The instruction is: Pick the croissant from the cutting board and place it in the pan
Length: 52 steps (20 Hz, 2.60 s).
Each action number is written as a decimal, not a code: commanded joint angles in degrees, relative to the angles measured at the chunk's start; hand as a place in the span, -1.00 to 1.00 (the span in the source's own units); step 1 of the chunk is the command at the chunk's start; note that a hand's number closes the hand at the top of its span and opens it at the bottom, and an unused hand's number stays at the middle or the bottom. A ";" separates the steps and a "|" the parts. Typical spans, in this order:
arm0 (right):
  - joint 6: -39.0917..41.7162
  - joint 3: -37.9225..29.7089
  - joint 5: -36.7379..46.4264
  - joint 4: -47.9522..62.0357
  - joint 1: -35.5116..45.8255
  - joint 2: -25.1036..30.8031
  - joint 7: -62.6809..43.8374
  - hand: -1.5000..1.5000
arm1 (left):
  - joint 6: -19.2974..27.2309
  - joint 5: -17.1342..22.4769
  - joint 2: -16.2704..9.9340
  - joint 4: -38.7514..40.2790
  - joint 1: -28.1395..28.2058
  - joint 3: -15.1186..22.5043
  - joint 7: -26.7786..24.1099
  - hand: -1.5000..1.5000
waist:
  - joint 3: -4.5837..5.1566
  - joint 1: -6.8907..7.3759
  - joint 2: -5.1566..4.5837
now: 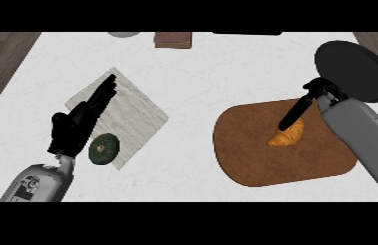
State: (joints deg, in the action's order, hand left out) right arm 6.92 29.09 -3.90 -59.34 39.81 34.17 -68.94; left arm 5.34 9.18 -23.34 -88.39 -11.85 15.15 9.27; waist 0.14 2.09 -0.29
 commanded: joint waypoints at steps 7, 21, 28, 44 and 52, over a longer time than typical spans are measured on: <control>8.04 4.19 -1.40 9.09 8.28 -4.77 -15.51 -1.00 | -0.97 0.06 0.87 0.67 1.36 -0.71 -0.84 0.00 | 0.00 -1.00 0.16; 3.44 8.19 2.24 13.84 5.54 -8.79 -11.80 -1.00 | -0.58 -2.82 2.21 0.63 1.91 -1.36 -1.53 0.00 | -0.06 -2.27 0.36; 7.18 7.70 1.35 12.73 2.64 -9.76 -6.51 1.00 | -1.44 -2.56 1.62 -0.73 3.04 -3.69 -1.41 0.00 | -0.09 -2.14 0.42; 3.63 7.68 8.80 7.66 3.53 -8.15 -5.17 1.00 | -2.33 -3.75 3.23 -1.80 1.45 -5.22 2.11 0.00 | -0.11 -2.37 0.53; -21.21 12.41 28.23 3.01 9.18 -12.65 15.17 1.00 | -2.39 -4.87 4.06 -1.63 3.35 -3.66 0.03 0.00 | -0.16 -1.46 0.38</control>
State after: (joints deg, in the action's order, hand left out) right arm -4.36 39.73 16.79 -54.57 47.10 22.83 -56.10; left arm 2.53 5.28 -19.92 -90.24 -9.03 10.92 10.13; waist 0.11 0.54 0.25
